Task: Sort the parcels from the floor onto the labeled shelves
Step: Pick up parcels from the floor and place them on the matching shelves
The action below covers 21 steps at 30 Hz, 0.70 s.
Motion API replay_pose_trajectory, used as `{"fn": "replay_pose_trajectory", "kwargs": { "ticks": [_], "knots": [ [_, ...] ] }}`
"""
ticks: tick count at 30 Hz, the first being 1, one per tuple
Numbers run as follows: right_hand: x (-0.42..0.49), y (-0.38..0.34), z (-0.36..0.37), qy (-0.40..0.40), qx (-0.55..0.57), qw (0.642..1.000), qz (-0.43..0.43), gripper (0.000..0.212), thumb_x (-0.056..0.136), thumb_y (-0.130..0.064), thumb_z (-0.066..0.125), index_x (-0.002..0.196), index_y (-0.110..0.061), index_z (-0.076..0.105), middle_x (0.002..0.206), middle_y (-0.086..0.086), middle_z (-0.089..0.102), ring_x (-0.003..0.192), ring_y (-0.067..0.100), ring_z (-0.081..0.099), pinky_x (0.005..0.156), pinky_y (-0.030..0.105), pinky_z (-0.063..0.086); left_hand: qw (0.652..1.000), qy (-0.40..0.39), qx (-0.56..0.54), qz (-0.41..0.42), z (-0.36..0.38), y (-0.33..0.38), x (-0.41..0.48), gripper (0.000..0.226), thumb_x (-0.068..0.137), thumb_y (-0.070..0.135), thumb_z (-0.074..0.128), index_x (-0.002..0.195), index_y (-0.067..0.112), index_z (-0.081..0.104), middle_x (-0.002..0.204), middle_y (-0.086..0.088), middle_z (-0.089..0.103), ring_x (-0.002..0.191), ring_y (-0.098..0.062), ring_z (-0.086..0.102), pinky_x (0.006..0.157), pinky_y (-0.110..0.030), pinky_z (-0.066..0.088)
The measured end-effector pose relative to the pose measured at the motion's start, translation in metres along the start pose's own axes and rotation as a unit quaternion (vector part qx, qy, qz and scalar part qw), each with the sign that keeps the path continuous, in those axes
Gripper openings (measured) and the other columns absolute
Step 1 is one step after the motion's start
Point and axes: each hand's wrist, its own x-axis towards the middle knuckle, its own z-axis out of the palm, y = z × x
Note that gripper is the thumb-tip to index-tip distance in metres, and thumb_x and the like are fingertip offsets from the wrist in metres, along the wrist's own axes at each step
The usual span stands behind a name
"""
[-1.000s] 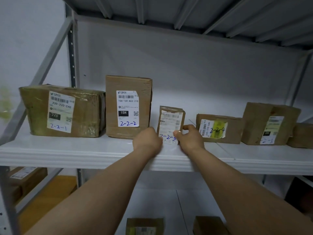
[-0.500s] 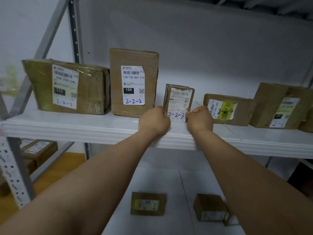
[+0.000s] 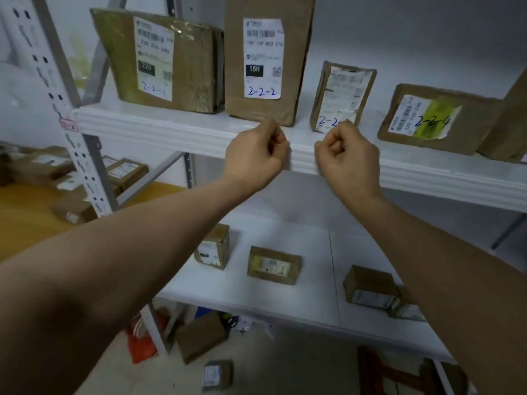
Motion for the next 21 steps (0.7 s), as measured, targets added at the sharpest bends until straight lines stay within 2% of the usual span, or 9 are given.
{"fn": "replay_pose_trajectory", "kwargs": {
  "ticks": [4,7,9,11,13,15,17,19,21],
  "knots": [
    [-0.043,0.001,0.033,-0.106,-0.004,0.994,-0.033,0.017,0.087,-0.023,0.065,0.077,-0.021,0.051,0.060,-0.004,0.053,0.057,0.014,0.052,0.055,0.036,0.047,0.996,-0.059,0.060,0.005,-0.008,-0.032,-0.047,0.010,0.089,0.029,0.058,0.088,0.018,0.060,0.073,0.005,0.065,0.067,-0.023,0.061,0.057,-0.040,0.051],
    [-0.081,0.011,0.068,-0.226,-0.019,0.974,0.015,0.023,0.088,-0.022,0.068,0.071,-0.023,0.051,0.058,-0.006,0.051,0.057,0.014,0.050,0.058,0.034,0.047,0.982,-0.150,0.108,-0.036,-0.006,-0.066,-0.086,0.009,0.090,0.027,0.057,0.090,0.019,0.060,0.079,0.002,0.067,0.072,-0.027,0.063,0.059,-0.037,0.051],
    [-0.106,0.019,0.091,-0.315,-0.031,0.947,0.050,0.021,0.088,-0.027,0.068,0.071,-0.025,0.055,0.062,-0.008,0.055,0.063,0.015,0.055,0.064,0.033,0.048,0.962,-0.224,0.131,-0.084,-0.003,-0.092,-0.116,0.008,0.090,0.028,0.055,0.087,0.021,0.058,0.079,0.003,0.066,0.073,-0.026,0.062,0.058,-0.031,0.044],
    [-0.130,0.026,0.114,-0.390,-0.043,0.917,0.072,0.015,0.090,-0.029,0.065,0.077,-0.023,0.060,0.072,-0.007,0.062,0.073,0.020,0.061,0.069,0.034,0.051,0.936,-0.291,0.137,-0.143,-0.003,-0.118,-0.146,0.010,0.089,0.026,0.055,0.080,0.025,0.053,0.074,0.007,0.060,0.076,-0.024,0.061,0.055,-0.026,0.035],
    [-0.152,0.031,0.137,-0.458,-0.051,0.882,0.092,0.014,0.092,-0.027,0.061,0.082,-0.017,0.064,0.081,-0.001,0.067,0.077,0.023,0.065,0.071,0.039,0.055,0.900,-0.363,0.132,-0.204,-0.005,-0.146,-0.175,0.011,0.089,0.024,0.056,0.078,0.026,0.055,0.077,0.007,0.058,0.084,-0.025,0.060,0.060,-0.027,0.037],
    [-0.175,0.032,0.162,-0.518,-0.049,0.844,0.132,0.013,0.093,-0.025,0.059,0.088,-0.015,0.066,0.085,0.002,0.069,0.075,0.023,0.069,0.067,0.039,0.058,0.860,-0.421,0.128,-0.260,-0.009,-0.174,-0.202,0.009,0.089,0.023,0.058,0.095,0.022,0.064,0.099,-0.001,0.066,0.095,-0.026,0.060,0.074,-0.032,0.048],
    [-0.196,0.032,0.190,-0.556,-0.052,0.812,0.167,0.010,0.092,-0.024,0.061,0.091,-0.017,0.067,0.088,0.002,0.070,0.076,0.021,0.070,0.068,0.038,0.060,0.823,-0.460,0.121,-0.312,-0.014,-0.201,-0.227,0.025,0.088,0.021,0.061,0.113,0.020,0.065,0.117,-0.005,0.064,0.104,-0.026,0.058,0.085,-0.033,0.050],
    [-0.218,0.030,0.218,-0.579,-0.049,0.789,0.200,0.007,0.091,-0.024,0.065,0.090,-0.019,0.069,0.089,0.002,0.070,0.079,0.022,0.070,0.071,0.038,0.061,0.793,-0.483,0.114,-0.354,-0.021,-0.225,-0.251,0.034,0.088,0.022,0.062,0.121,0.018,0.062,0.123,-0.007,0.061,0.109,-0.026,0.057,0.088,-0.032,0.049],
    [-0.243,0.032,0.247,-0.607,-0.041,0.762,0.222,0.007,0.090,-0.028,0.068,0.085,-0.023,0.068,0.086,0.002,0.070,0.080,0.022,0.070,0.070,0.034,0.059,0.763,-0.499,0.106,-0.398,-0.025,-0.250,-0.275,0.034,0.088,0.023,0.061,0.121,0.017,0.060,0.124,-0.008,0.060,0.110,-0.027,0.056,0.092,-0.034,0.048]
  ]
}}
